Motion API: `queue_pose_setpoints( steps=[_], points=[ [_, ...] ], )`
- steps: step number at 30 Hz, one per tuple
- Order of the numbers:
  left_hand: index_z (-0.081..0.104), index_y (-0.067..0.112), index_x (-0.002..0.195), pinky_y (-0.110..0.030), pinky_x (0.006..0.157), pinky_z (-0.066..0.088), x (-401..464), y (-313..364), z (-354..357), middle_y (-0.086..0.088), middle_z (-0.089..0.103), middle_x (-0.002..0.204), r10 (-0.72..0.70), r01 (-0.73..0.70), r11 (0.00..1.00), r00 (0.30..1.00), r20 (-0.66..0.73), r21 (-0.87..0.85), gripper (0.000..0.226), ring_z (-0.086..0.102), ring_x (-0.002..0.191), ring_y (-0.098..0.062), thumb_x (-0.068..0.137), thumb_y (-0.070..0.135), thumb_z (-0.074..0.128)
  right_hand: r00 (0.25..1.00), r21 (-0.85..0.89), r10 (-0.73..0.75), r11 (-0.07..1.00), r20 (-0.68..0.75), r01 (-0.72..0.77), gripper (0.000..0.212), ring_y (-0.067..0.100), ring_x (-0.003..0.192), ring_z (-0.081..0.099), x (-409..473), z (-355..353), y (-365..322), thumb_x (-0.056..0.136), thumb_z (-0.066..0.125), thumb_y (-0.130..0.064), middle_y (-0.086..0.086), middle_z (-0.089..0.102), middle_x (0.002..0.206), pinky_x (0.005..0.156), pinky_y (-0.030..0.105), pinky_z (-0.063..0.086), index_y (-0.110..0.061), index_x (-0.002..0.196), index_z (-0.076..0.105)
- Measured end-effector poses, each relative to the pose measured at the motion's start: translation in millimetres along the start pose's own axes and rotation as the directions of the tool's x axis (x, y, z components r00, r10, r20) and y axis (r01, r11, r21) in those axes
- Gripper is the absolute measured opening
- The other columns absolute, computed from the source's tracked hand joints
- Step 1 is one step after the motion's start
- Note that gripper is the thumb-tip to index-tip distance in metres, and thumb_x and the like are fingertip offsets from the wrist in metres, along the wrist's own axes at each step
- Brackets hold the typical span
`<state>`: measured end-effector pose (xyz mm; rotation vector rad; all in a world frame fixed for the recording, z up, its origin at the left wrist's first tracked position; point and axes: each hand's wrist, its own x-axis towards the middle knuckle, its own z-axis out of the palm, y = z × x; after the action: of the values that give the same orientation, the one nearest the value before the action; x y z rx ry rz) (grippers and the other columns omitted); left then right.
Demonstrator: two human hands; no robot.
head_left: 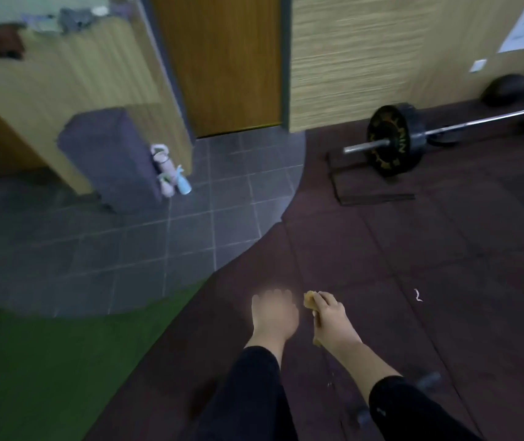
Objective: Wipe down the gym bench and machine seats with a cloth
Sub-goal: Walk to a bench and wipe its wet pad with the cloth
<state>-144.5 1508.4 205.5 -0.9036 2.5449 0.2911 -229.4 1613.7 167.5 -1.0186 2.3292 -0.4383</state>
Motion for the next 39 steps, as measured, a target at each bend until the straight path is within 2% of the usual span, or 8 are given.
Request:
queue_pose_setpoints(
  steps=[5,9,16,23,28,31,35,39],
  points=[
    [0.044,0.019,0.136,-0.042,0.099,0.033,102,27,-54,-0.003,0.053,0.133,0.172,-0.173,0.979,0.985,0.023,0.109,0.04,0.046,0.123,-0.023,0.102,0.033,0.028,0.98,0.113,0.155,0.984,-0.126,-0.141,0.051,0.022,0.12,0.032,65,-50,23,0.093,0.042,-0.002,0.0,0.026,0.144,0.091,0.03,0.048,-0.018,0.14,0.032],
    [0.043,0.02,0.138,-0.042,0.1,0.031,160,84,-87,-0.002,0.052,0.134,0.332,-0.339,0.923,0.941,0.07,0.181,0.041,0.045,0.125,-0.023,0.102,0.034,0.029,0.913,0.217,0.338,0.932,-0.228,-0.291,0.051,0.024,0.121,0.033,95,-93,58,0.093,0.042,-0.004,0.002,0.026,0.146,0.095,0.031,0.046,-0.015,0.141,0.03],
    [0.04,0.021,0.142,-0.042,0.103,0.029,243,232,-119,-0.002,0.05,0.138,0.557,-0.577,0.767,0.816,0.154,0.28,0.044,0.043,0.128,-0.022,0.102,0.035,0.028,0.753,0.358,0.576,0.808,-0.319,-0.468,0.047,0.026,0.127,0.031,124,-165,165,0.098,0.035,-0.008,0.003,0.024,0.149,0.105,0.03,0.033,-0.012,0.144,0.027],
    [0.041,0.023,0.141,-0.039,0.103,0.029,291,400,-145,0.0,0.05,0.138,0.682,-0.694,0.644,0.712,0.169,0.322,0.042,0.043,0.128,-0.02,0.103,0.035,0.028,0.685,0.358,0.643,0.764,-0.343,-0.537,0.048,0.028,0.123,0.035,116,-254,289,0.095,0.038,-0.007,0.003,0.027,0.146,0.104,0.029,0.032,-0.016,0.142,0.029],
    [0.044,0.023,0.137,-0.04,0.099,0.031,300,503,-152,0.0,0.051,0.135,0.768,-0.784,0.511,0.601,0.221,0.353,0.04,0.044,0.126,-0.021,0.102,0.034,0.029,0.531,0.484,0.78,0.624,-0.332,-0.614,0.05,0.029,0.12,0.035,96,-299,360,0.092,0.043,-0.004,0.004,0.028,0.146,0.101,0.029,0.033,-0.014,0.14,0.031],
    [0.045,0.023,0.135,-0.041,0.098,0.032,308,564,-151,-0.001,0.053,0.133,0.807,-0.831,0.409,0.522,0.274,0.378,0.039,0.045,0.124,-0.022,0.101,0.035,0.03,0.444,0.551,0.84,0.541,-0.312,-0.635,0.053,0.028,0.116,0.037,87,-321,402,0.088,0.052,-0.003,0.001,0.031,0.141,0.094,0.031,0.041,-0.016,0.136,0.035],
    [0.043,0.023,0.138,-0.042,0.1,0.03,322,653,-147,-0.001,0.051,0.134,0.852,-0.885,0.245,0.391,0.348,0.395,0.041,0.045,0.125,-0.022,0.102,0.036,0.028,0.291,0.659,0.913,0.408,-0.287,-0.632,0.047,0.026,0.115,0.036,79,-348,463,0.089,0.046,0.0,0.0,0.032,0.139,0.083,0.034,0.049,-0.016,0.132,0.038],
    [0.042,0.023,0.138,-0.043,0.1,0.031,326,748,-146,-0.002,0.05,0.135,0.877,-0.915,0.055,0.236,0.419,0.399,0.041,0.044,0.125,-0.023,0.102,0.036,0.028,0.118,0.736,0.957,0.279,-0.264,-0.616,0.044,0.026,0.116,0.037,66,-377,514,0.091,0.042,-0.003,0.0,0.033,0.139,0.084,0.035,0.051,-0.015,0.133,0.039]
  ],
)
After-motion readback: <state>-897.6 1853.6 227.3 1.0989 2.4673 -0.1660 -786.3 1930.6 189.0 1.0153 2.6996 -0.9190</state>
